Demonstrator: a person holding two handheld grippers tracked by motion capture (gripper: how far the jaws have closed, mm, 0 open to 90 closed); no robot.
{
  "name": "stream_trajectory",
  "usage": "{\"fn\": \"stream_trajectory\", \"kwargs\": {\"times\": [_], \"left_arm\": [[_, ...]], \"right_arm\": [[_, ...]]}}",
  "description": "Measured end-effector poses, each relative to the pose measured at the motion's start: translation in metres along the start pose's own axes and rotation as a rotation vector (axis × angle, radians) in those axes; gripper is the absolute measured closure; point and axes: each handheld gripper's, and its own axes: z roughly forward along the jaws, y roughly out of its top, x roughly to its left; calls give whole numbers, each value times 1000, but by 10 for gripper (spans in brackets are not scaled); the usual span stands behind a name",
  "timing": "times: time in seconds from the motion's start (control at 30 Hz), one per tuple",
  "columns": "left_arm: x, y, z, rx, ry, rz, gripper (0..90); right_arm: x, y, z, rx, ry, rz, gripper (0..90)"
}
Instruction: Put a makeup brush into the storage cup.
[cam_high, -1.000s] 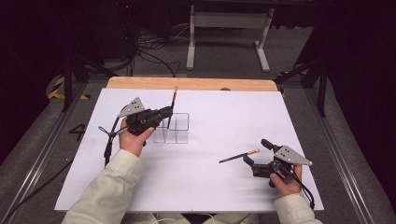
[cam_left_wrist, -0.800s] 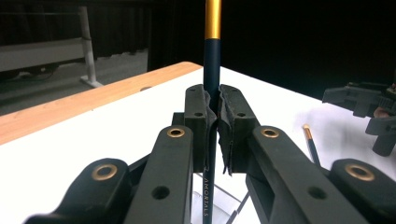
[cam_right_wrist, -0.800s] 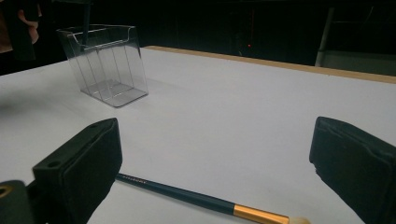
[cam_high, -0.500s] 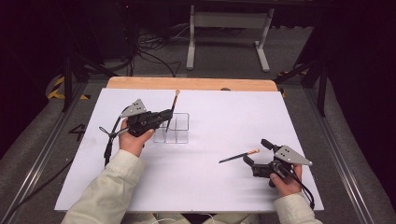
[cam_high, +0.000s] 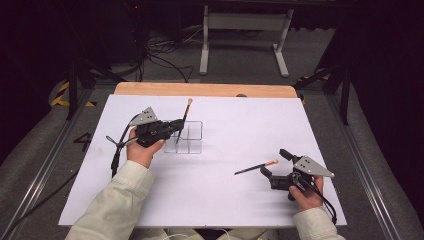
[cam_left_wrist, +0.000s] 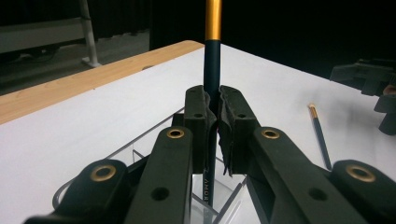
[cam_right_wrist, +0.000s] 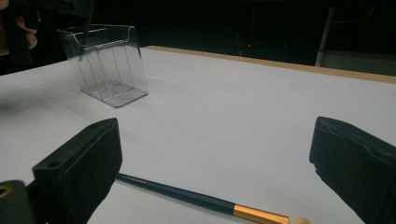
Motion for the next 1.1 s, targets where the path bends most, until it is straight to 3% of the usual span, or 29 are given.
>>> {"fn": "stream_trajectory", "kwargs": {"times": [0.23, 0.27, 0.3, 0.33, 0.43, 0.47, 0.63, 0.83, 1.0, 1.1], "left_arm": [[1, 0, 1, 5, -10, 6, 818], [0, 0, 1, 1, -17, -17, 796], [0, 0, 1, 1, -17, -17, 726], [0, 0, 1, -2, -17, -31, 726], [-1, 2, 0, -1, -2, -48, 558], [-2, 2, 0, 2, 4, -55, 463], [-11, 8, -9, 32, 13, -51, 276], [-26, 16, -18, 44, 3, 5, 243], [-37, 19, -21, 62, -18, 12, 243], [-42, 21, -25, 66, -19, 22, 242]], "right_arm": [[0, 0, 0, 0, 0, 1, 32], [0, 0, 0, 0, 0, 1, 32], [0, 0, 0, 0, 1, 1, 33], [0, 0, 0, 0, 1, 1, 33], [0, 0, 0, -1, 2, -3, 32], [0, 0, 0, 0, 0, -1, 32], [0, 0, 0, 0, -5, 8, 28], [-1, 0, -1, -2, -13, 18, 27], [1, 1, -1, -3, -23, 4, 51], [1, 1, -2, 24, -24, 2, 69]]}}
